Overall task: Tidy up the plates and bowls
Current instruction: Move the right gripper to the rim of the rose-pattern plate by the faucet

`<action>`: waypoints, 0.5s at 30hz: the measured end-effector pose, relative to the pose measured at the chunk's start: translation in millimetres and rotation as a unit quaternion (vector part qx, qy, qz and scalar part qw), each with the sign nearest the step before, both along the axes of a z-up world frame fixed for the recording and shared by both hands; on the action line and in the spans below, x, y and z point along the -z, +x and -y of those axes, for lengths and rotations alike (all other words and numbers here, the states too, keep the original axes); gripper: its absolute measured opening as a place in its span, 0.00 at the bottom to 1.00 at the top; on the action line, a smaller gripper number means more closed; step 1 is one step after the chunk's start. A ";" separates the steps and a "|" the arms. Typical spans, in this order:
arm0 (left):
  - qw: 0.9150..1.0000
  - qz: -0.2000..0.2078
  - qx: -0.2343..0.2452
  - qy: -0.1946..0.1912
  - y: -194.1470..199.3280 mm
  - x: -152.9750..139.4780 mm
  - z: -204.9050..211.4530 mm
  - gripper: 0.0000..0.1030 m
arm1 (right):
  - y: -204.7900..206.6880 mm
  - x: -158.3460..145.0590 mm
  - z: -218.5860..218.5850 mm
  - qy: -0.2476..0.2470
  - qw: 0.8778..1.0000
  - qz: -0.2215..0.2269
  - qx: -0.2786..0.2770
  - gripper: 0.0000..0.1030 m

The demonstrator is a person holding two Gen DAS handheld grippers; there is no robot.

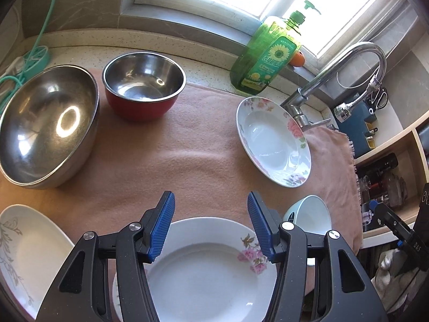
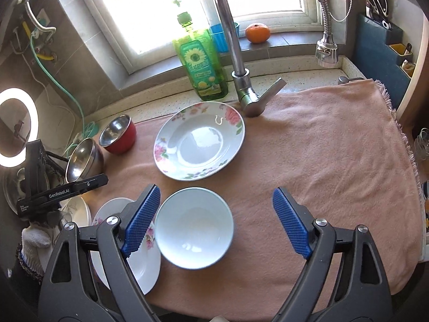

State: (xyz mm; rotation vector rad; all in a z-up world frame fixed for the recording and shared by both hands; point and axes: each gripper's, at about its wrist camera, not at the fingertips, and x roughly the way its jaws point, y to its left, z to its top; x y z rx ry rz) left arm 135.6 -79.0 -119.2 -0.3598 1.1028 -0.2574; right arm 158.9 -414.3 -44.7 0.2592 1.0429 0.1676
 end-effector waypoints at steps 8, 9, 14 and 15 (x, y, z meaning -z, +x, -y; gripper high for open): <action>1.000 -0.001 -0.001 -0.006 30.7 6.8 26.7 0.54 | 55.7 42.1 22.0 0.016 0.999 -0.037 -0.005 0.86; 1.000 -0.002 -0.001 -0.006 35.0 8.3 29.8 0.54 | 62.0 46.9 24.2 0.023 0.999 -0.042 -0.006 0.85; 1.000 -0.008 -0.004 -0.009 58.5 17.9 42.2 0.54 | 88.9 68.4 30.4 0.047 0.997 -0.060 -0.012 0.76; 1.000 -0.011 -0.006 -0.012 63.4 20.6 43.9 0.54 | 93.7 72.4 30.7 0.051 0.997 -0.064 -0.013 0.73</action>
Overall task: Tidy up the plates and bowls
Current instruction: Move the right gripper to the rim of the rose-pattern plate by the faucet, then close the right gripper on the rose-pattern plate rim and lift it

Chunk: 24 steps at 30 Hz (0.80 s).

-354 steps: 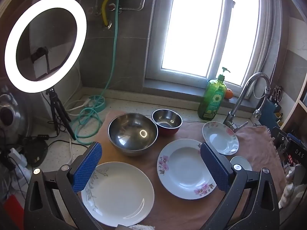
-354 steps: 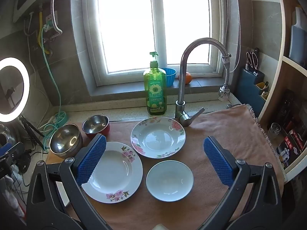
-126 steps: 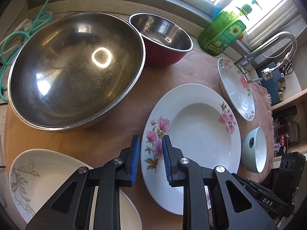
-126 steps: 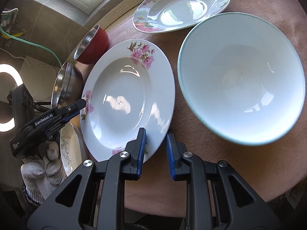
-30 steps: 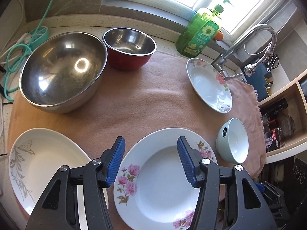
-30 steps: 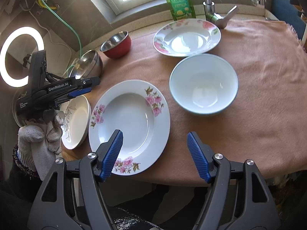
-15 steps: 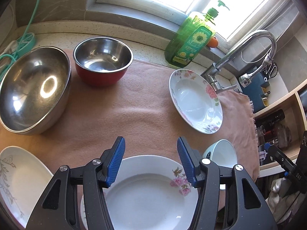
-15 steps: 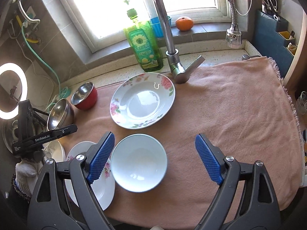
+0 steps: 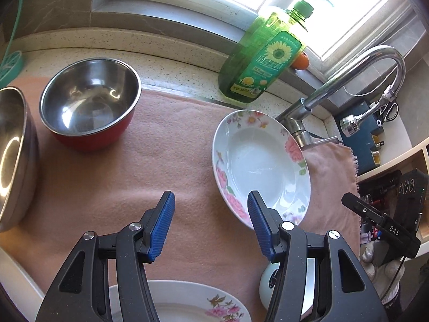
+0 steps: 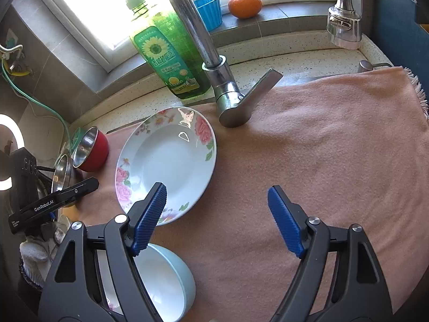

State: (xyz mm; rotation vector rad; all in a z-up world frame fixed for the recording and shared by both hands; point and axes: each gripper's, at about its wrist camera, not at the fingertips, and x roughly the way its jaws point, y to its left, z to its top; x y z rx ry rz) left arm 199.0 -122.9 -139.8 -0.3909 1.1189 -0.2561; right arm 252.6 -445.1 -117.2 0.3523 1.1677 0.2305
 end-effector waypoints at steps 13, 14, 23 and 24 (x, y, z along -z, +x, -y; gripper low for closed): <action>1.000 -0.024 0.000 0.003 37.4 20.9 17.4 0.36 | 40.1 43.5 4.1 0.066 0.996 -0.054 0.003 0.36; 1.000 -0.025 0.000 0.001 38.7 21.4 17.9 0.35 | 42.0 44.8 2.4 0.066 0.996 -0.055 0.000 0.33; 0.999 -0.044 0.003 -0.008 50.1 33.1 20.5 0.18 | 50.9 53.1 -5.0 0.070 0.995 -0.064 -0.015 0.16; 0.999 -0.045 0.004 -0.008 51.0 34.0 20.8 0.17 | 51.7 53.4 -6.1 0.069 0.995 -0.065 -0.017 0.15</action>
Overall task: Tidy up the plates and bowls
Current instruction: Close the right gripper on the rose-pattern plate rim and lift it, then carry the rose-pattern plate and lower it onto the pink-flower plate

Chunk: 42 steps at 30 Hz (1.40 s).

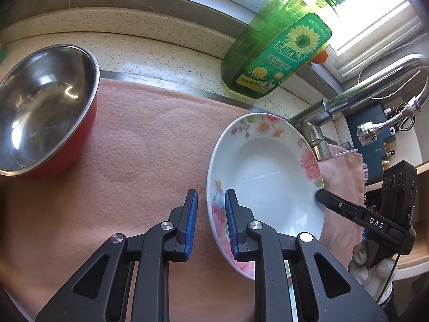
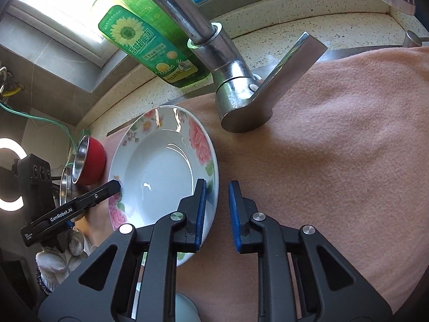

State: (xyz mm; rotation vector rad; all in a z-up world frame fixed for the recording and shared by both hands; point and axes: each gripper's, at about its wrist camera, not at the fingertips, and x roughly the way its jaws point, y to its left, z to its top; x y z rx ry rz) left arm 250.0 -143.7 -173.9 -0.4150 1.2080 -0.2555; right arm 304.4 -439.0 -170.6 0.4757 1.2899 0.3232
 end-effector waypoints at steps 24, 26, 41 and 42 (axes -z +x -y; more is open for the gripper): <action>1.000 0.010 0.005 -0.008 -0.2 -5.9 -8.4 0.11 | -2.3 -17.8 -22.1 -0.025 1.000 0.014 -0.011 0.10; 1.000 0.013 0.003 -0.010 -2.7 -9.6 -12.8 0.11 | -4.5 -22.4 -26.0 -0.023 1.000 0.016 -0.012 0.10; 0.999 0.048 -0.017 -0.017 -39.6 -53.0 -58.0 0.11 | -35.9 -70.5 -75.4 -0.018 0.998 0.051 -0.038 0.10; 0.998 0.050 -0.017 -0.017 -43.5 -55.3 -61.2 0.11 | -39.4 -73.7 -78.7 -0.018 0.998 0.052 -0.040 0.10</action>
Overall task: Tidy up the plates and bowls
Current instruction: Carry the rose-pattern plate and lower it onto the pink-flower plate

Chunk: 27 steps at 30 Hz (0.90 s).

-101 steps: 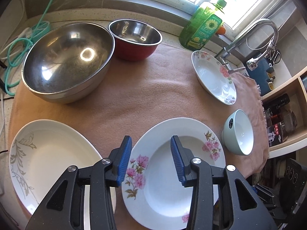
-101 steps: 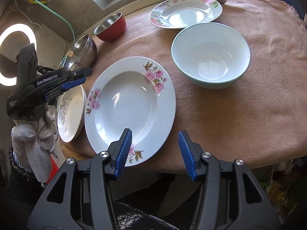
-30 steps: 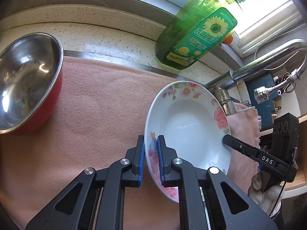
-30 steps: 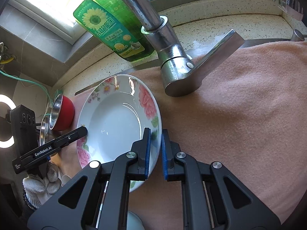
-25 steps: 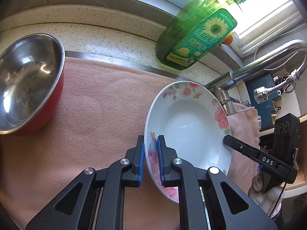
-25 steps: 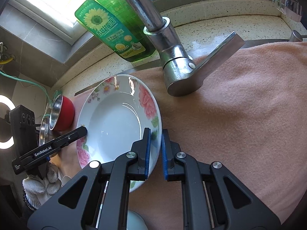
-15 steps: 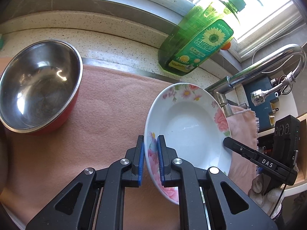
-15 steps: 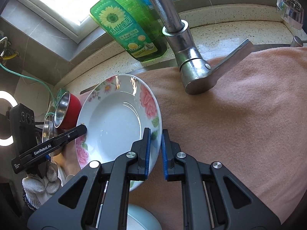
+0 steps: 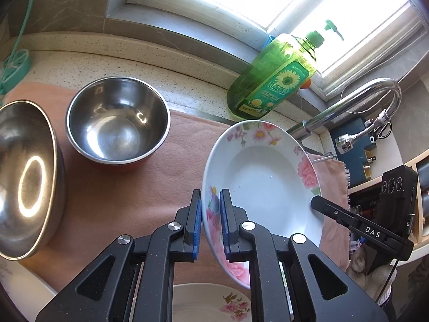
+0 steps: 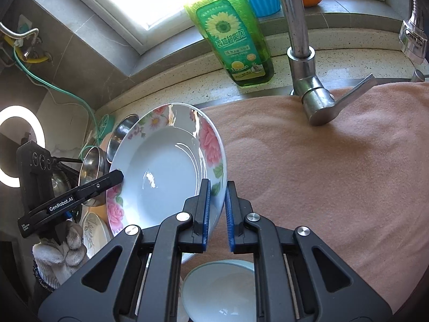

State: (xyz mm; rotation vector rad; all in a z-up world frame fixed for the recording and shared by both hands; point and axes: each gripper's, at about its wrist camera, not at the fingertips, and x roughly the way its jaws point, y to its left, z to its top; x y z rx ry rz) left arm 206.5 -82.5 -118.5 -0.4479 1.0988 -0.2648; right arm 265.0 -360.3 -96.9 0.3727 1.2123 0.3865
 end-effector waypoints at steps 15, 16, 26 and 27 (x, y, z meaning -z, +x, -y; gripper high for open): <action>1.000 0.004 -0.010 0.002 -74.2 -15.8 -47.9 0.11 | -76.6 -20.2 -56.3 -0.002 0.999 0.010 -0.039 0.11; 1.000 0.003 -0.010 0.002 -78.8 -15.5 -50.1 0.11 | -82.3 -19.9 -59.8 -0.002 0.999 0.009 -0.042 0.11; 1.000 -0.013 -0.002 0.002 -118.5 -4.7 -60.8 0.11 | -129.7 -8.1 -74.6 -0.018 0.998 -0.010 -0.056 0.11; 1.000 -0.015 -0.001 0.002 -122.0 -3.1 -61.1 0.11 | -133.2 -5.5 -75.1 -0.021 0.998 -0.013 -0.057 0.12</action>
